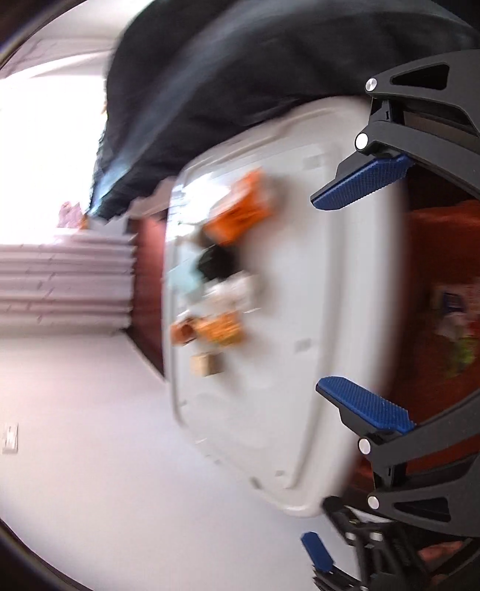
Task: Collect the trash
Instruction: 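Grasp the orange dinosaur toy with the right gripper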
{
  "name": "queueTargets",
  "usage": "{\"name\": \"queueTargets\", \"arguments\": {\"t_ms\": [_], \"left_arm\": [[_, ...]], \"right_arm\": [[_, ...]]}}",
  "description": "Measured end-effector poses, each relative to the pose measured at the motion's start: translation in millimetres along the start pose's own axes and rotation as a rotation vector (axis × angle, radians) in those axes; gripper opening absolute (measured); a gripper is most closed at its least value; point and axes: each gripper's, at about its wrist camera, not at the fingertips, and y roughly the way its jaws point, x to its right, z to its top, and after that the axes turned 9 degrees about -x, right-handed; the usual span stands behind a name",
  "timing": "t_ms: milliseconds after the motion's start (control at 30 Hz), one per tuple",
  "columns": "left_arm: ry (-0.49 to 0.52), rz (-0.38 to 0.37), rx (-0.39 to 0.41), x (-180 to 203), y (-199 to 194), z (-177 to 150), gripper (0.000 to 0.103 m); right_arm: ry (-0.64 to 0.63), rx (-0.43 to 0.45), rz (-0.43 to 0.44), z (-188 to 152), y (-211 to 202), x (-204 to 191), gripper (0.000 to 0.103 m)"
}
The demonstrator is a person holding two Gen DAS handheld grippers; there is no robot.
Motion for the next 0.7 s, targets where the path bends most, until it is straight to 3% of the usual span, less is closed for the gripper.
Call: {"name": "queueTargets", "arguments": {"t_ms": [133, 300, 433, 700], "left_arm": [[-0.040, -0.019, 0.016, -9, 5, 20, 0.080], [-0.040, -0.029, 0.011, -9, 17, 27, 0.080], [-0.030, -0.038, -0.003, -8, 26, 25, 0.080], [-0.054, -0.076, -0.040, -16, 39, 22, 0.080]], "right_arm": [[-0.065, 0.022, 0.016, 50, 42, -24, 0.090], [-0.137, -0.043, -0.019, 94, 112, -47, 0.090], [-0.143, -0.117, -0.036, 112, 155, -53, 0.090], [-0.202, -0.228, -0.058, 125, 207, -62, 0.078]]}}
